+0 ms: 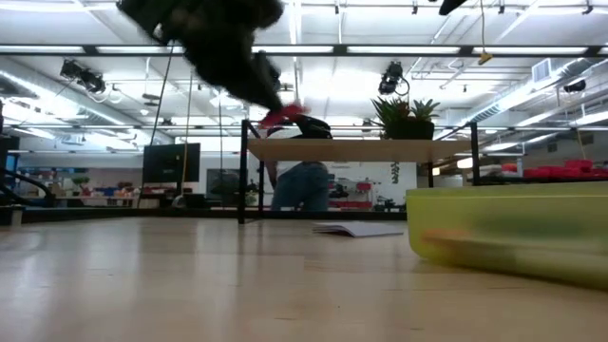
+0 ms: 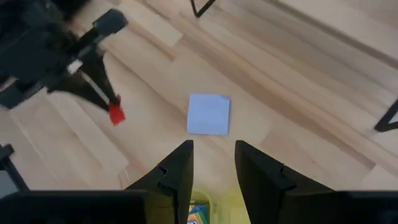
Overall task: Pack school essentials
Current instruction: Put the red eraser into the yellow supply box
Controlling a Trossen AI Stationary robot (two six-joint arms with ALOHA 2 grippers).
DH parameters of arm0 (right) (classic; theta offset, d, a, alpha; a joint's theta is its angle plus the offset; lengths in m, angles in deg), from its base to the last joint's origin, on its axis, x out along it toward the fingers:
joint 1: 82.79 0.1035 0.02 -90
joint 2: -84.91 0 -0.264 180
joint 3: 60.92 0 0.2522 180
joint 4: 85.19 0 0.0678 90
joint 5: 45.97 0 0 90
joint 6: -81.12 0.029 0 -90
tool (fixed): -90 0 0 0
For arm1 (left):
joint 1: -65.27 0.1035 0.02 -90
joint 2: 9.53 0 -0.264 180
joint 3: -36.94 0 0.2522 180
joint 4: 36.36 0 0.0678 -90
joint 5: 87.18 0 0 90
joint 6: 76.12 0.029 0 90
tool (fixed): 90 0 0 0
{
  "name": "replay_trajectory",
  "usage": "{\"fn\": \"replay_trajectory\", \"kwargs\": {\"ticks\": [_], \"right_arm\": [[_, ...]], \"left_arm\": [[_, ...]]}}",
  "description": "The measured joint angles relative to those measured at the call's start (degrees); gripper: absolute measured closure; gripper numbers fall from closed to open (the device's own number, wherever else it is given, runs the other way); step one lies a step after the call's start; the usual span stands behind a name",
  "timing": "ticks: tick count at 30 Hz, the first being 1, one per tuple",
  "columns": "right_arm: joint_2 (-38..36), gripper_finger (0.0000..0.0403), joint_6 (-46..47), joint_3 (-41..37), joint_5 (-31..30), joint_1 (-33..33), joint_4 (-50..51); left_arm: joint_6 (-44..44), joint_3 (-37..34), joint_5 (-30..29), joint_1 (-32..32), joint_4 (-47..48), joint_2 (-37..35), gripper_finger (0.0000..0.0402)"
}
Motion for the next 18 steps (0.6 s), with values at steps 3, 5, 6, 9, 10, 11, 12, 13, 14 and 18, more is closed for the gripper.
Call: {"fn": "replay_trajectory", "kwargs": {"ticks": [3,5,6,9,10,11,12,13,14,18], "right_arm": [[-1.90,0.0279,1.56,0.00,-0.59,0.02,1.46],[-3.08,0.0279,3.25,0.00,-0.62,0.04,1.77],[-3.57,0.0279,4.27,0.00,-0.55,0.13,1.77],[-4.58,0.0279,8.46,0.00,0.46,0.68,1.37],[-4.64,0.0279,9.86,-0.01,0.47,1.16,1.17],[-4.67,0.0279,10.99,-0.12,0.44,1.73,0.56],[-4.71,0.0279,11.80,-0.45,0.46,2.30,-0.09],[-4.73,0.0279,12.34,-0.83,0.50,2.84,-0.41],[-4.73,0.0279,12.89,-1.40,0.63,3.48,-0.75],[-4.94,0.0279,15.54,-3.96,0.66,5.89,-2.72]], "left_arm": [[0.12,5.17,0.03,-0.13,-0.67,2.49,0.0349],[0.17,8.47,0.04,-0.26,0.25,4.64,0.0349],[0.17,10.26,0.03,-0.26,0.07,5.98,0.0349],[0.28,15.00,0.04,-0.56,0.57,9.24,0.0350],[0.37,16.41,0.02,-0.60,0.25,10.31,0.0351],[0.87,17.62,0.02,-0.61,0.24,11.11,0.0352],[1.30,18.77,0.02,-0.62,0.75,11.93,0.0352],[1.54,20.03,0.00,-0.65,0.38,12.70,0.0352],[1.62,20.85,-0.04,-0.68,0.17,13.16,0.0351],[1.62,23.15,-0.11,-0.60,0.03,14.04,0.0346]]}}
